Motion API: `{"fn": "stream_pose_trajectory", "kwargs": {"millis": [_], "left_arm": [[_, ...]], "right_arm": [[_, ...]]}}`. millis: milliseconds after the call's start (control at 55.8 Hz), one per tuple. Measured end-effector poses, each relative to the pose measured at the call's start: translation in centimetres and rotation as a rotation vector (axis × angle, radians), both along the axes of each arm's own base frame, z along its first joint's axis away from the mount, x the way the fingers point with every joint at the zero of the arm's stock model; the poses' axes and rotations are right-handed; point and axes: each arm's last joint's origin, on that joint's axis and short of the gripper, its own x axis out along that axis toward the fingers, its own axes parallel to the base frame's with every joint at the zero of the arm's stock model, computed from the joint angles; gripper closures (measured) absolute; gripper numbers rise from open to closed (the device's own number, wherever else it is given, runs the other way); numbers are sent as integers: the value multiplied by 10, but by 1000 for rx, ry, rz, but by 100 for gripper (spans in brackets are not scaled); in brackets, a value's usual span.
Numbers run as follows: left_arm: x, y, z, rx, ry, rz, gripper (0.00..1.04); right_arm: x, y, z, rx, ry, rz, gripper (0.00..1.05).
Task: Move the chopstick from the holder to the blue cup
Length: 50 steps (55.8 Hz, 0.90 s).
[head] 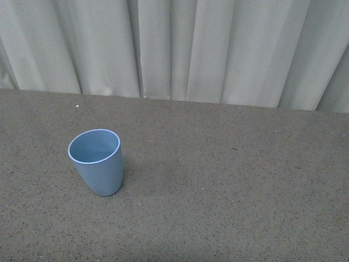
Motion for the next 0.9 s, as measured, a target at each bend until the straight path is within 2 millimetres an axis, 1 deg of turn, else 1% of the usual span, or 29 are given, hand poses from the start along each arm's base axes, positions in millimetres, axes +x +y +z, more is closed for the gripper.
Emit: {"fn": "stream_pose_trajectory", "kwargs": {"millis": [896], "left_arm": [[0,0,0,0,0,0,7]], "right_arm": [[0,0,0,0,0,0,9]]}}
